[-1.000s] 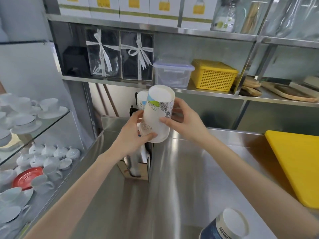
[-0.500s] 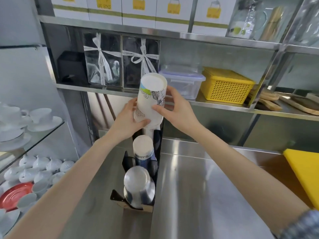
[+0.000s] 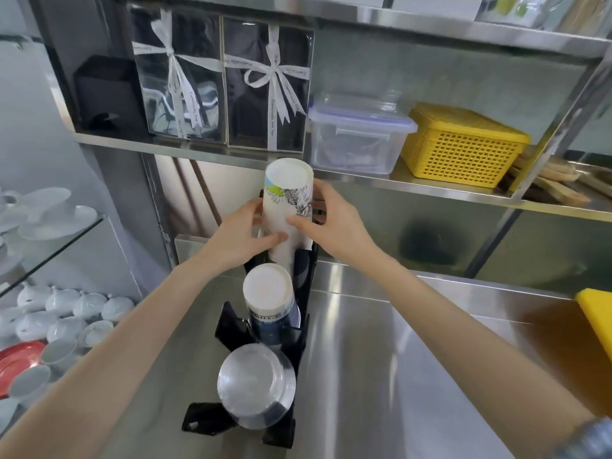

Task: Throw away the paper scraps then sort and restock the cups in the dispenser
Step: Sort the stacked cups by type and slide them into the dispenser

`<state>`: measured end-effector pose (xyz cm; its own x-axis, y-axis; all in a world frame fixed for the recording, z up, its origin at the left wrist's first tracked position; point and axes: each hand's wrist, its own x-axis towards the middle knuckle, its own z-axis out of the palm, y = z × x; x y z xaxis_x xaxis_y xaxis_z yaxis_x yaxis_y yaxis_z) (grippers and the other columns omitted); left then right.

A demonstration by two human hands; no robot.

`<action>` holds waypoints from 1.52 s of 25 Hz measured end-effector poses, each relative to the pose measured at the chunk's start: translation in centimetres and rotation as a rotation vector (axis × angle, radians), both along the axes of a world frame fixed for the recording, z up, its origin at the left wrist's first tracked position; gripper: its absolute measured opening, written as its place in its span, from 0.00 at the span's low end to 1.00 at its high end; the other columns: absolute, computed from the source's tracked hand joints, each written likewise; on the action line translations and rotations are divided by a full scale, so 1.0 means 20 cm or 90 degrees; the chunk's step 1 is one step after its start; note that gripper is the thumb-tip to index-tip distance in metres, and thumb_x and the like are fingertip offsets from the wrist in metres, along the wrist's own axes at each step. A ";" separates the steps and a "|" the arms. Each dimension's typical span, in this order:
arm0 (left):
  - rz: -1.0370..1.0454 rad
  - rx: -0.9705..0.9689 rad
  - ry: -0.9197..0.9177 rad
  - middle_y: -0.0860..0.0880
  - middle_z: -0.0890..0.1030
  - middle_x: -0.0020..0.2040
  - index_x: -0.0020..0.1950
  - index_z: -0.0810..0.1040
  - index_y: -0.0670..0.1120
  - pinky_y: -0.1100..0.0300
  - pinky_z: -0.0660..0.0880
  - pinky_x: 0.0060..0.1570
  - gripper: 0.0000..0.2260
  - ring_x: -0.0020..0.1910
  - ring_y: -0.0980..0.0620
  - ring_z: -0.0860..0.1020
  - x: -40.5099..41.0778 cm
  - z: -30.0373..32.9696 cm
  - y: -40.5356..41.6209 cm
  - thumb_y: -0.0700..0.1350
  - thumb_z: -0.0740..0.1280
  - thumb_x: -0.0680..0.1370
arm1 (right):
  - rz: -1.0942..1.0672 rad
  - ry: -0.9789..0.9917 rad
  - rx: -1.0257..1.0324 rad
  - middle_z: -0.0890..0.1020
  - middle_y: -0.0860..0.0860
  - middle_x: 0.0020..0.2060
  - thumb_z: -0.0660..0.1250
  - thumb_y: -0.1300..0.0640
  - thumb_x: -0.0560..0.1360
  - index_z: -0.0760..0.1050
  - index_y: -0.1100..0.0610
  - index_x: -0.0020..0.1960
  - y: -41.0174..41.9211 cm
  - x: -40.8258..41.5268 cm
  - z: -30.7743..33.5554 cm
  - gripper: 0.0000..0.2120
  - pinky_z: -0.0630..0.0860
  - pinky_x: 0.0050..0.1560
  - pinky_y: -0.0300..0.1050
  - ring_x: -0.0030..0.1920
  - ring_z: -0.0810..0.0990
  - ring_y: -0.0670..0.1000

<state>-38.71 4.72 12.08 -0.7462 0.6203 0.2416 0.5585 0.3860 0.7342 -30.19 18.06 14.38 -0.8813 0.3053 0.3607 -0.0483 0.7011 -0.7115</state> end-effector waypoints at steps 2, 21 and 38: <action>0.001 -0.004 0.006 0.46 0.72 0.67 0.68 0.62 0.43 0.58 0.66 0.58 0.29 0.65 0.48 0.71 0.00 -0.01 -0.01 0.46 0.70 0.71 | 0.022 -0.049 0.036 0.74 0.56 0.63 0.70 0.56 0.70 0.62 0.57 0.68 0.01 0.00 -0.04 0.30 0.70 0.66 0.50 0.63 0.73 0.54; 0.052 -0.201 0.278 0.44 0.56 0.76 0.73 0.53 0.47 0.46 0.50 0.73 0.29 0.75 0.45 0.54 0.35 0.17 -0.18 0.55 0.58 0.76 | -0.066 -0.201 0.408 0.44 0.51 0.76 0.61 0.43 0.73 0.41 0.48 0.73 -0.05 0.44 0.04 0.38 0.43 0.74 0.56 0.75 0.44 0.56; -0.223 -0.347 0.211 0.44 0.37 0.76 0.73 0.36 0.49 0.48 0.38 0.73 0.37 0.75 0.46 0.37 1.36 -0.15 -0.15 0.58 0.58 0.75 | -0.177 -0.301 0.334 0.38 0.48 0.75 0.64 0.43 0.72 0.32 0.45 0.69 -0.09 1.76 -0.21 0.44 0.41 0.74 0.53 0.75 0.36 0.53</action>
<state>-11.46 1.68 9.15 -0.4226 0.9063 0.0097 0.8763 0.4059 0.2595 4.93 16.30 10.15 -0.8940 0.4310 0.1228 0.4065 0.8952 -0.1828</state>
